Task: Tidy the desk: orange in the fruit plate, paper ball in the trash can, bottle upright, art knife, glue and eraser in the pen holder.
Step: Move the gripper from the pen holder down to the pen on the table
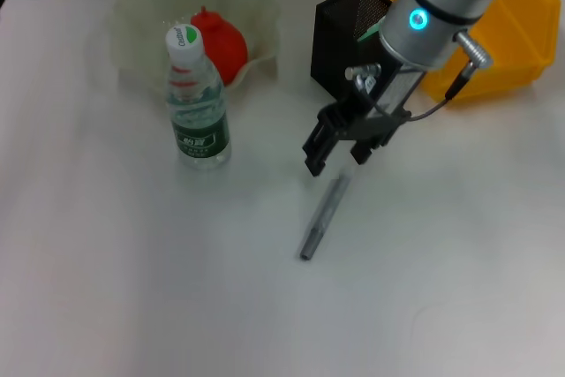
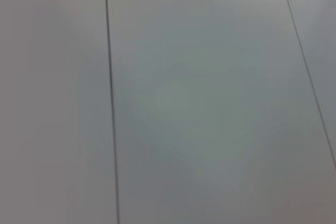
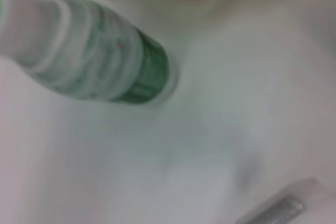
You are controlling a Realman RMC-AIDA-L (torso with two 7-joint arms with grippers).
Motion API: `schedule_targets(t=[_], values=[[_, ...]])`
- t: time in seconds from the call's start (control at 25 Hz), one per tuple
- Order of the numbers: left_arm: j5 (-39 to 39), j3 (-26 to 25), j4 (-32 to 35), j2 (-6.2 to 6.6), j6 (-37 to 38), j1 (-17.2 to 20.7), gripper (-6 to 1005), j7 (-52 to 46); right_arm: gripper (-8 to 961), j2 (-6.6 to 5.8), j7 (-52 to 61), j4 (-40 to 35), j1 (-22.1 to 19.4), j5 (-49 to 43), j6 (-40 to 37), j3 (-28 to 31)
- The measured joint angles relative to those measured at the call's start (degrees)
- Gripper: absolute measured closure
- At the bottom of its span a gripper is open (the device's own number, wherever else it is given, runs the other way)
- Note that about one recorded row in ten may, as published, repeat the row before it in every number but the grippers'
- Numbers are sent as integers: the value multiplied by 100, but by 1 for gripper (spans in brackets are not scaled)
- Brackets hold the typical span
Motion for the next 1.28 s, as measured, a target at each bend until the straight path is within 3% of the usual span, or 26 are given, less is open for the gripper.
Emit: schedule_targets(t=[0.28,0.68,1.28], values=[[-310,2,-21,-10,61,47,381,178,260,39,3,538,84,-153,314,-254],[-765,13,-503,-18,606,-61,381,677,261,33,-53,702,-6,-155,708,-677],[-820,48,-767,-33,862,-217,381,990,261,52,-423,806,-91,-100,1156,-703]])
